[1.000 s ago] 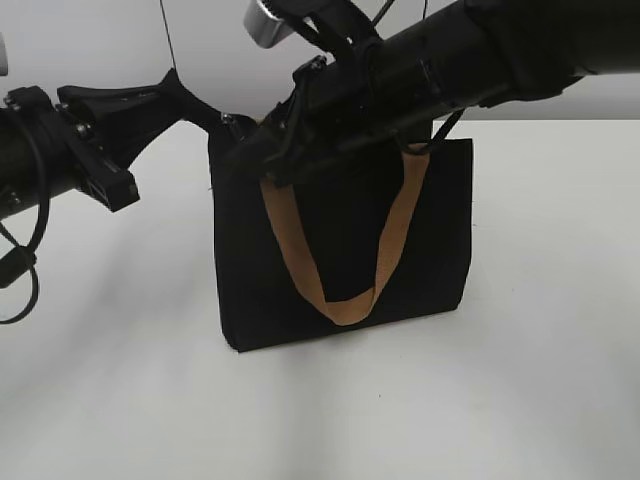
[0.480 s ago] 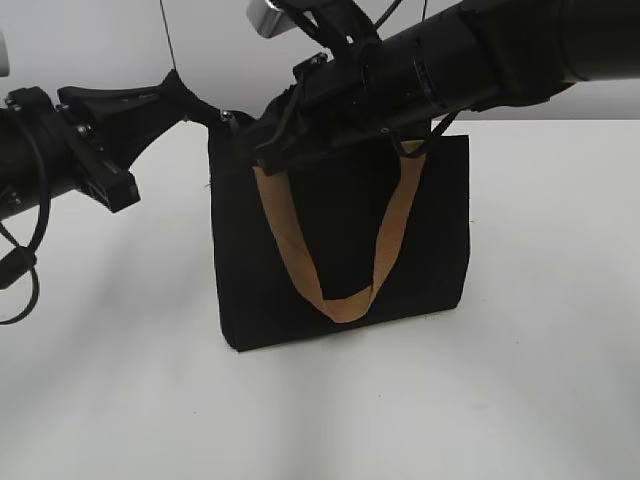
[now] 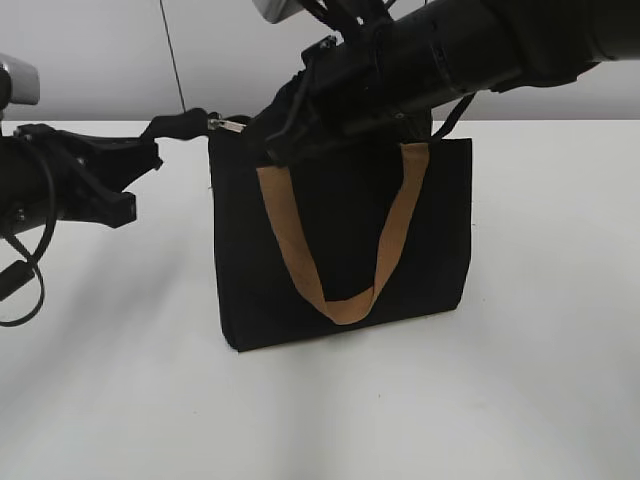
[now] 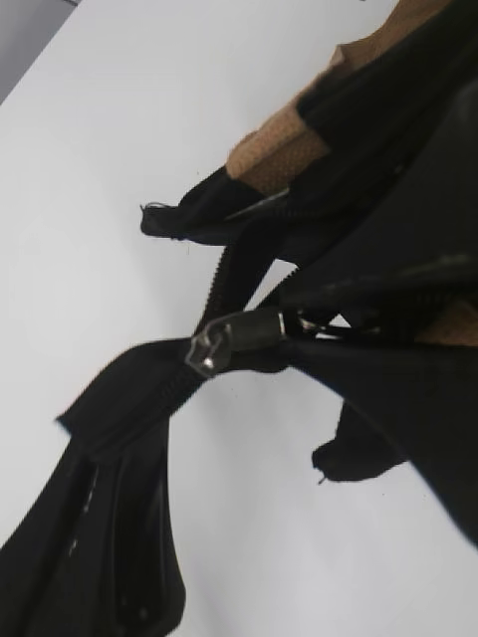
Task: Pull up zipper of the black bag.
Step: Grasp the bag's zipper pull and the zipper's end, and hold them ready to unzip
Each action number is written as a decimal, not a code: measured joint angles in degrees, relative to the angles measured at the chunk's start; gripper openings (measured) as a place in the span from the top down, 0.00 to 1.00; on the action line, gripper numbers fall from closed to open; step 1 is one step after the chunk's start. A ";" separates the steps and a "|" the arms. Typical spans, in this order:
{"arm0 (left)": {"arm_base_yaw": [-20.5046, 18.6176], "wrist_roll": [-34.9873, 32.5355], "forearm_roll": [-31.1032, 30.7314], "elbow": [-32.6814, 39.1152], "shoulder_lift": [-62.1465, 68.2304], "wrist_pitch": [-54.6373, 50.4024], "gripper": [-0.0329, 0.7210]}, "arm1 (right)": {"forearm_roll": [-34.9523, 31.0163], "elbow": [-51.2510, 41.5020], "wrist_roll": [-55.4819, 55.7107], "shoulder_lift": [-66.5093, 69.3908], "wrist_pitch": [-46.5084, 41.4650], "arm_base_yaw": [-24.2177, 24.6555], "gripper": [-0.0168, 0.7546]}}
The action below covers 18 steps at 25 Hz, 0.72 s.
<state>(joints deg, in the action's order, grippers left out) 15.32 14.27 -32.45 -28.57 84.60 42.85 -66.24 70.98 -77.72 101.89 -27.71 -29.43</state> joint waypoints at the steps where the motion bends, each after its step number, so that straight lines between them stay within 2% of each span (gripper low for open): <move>1: 0.00 0.00 1.63 0.00 0.00 -1.98 0.95 | 0.99 0.00 1.03 -0.26 0.00 0.13 0.92; 5: -0.07 0.00 4.94 0.00 0.00 -7.84 0.95 | 5.34 0.00 4.43 -0.39 -0.56 0.46 0.97; 11: -0.07 0.00 5.22 0.00 0.00 -10.42 0.95 | 7.46 0.00 5.38 -0.39 -0.77 0.80 0.98; 18: -0.07 0.00 5.22 0.00 0.00 -11.85 0.95 | 8.66 0.02 7.41 -0.39 -3.37 5.70 0.98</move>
<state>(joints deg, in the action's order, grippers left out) 15.25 14.27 -27.23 -28.57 84.60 30.99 -57.58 71.00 -70.31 101.50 -31.08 -23.74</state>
